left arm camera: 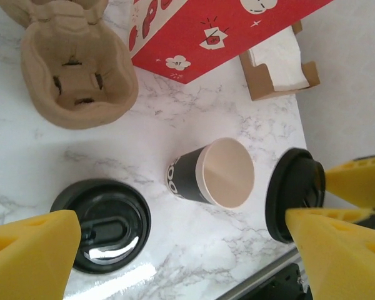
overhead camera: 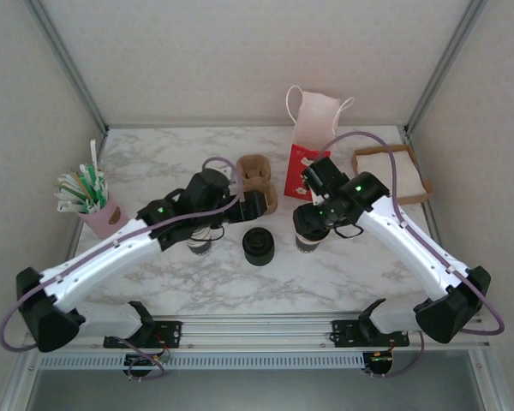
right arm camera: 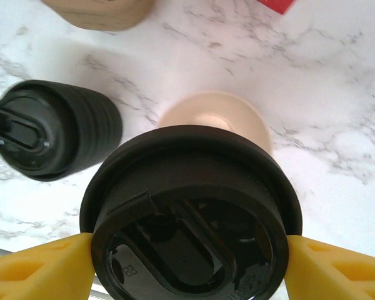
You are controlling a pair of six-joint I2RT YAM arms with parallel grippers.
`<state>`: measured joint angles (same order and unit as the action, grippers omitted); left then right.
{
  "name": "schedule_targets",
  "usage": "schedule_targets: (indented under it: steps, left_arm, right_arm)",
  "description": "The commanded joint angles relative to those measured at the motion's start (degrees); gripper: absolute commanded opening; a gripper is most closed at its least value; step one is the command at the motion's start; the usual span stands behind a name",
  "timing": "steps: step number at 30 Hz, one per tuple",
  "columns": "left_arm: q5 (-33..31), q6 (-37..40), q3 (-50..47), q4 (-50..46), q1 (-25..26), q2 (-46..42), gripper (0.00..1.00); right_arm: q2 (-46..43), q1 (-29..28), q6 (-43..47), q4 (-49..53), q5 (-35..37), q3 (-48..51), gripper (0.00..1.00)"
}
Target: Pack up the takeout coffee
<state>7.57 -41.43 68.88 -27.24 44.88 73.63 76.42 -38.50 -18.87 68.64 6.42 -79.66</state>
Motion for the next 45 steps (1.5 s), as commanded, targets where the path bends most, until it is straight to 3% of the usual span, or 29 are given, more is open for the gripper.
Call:
schedule_targets:
  steps: [1, 15, 23, 45]
  left_arm:
    - [7.2, 5.5, 3.5, 2.7, -2.3, 4.3, 0.9]
    - [16.9, 8.9, 4.5, 7.4, -9.1, 12.7, 0.93]
    - [18.0, 8.7, 0.8, 9.3, -11.5, 11.5, 1.0]
    - [18.5, 8.6, -3.0, 10.6, -12.5, 9.8, 1.0]
  right_arm:
    - [-0.9, 1.7, -0.6, 1.5, 0.5, 1.8, 0.76]
    - [8.2, 4.1, 2.1, 1.8, -0.7, 0.6, 0.76]
    - [13.1, 4.3, 3.3, 1.7, -0.9, -1.9, 0.76]
    - [17.7, 4.5, 3.9, 0.8, -2.6, -3.1, 0.76]
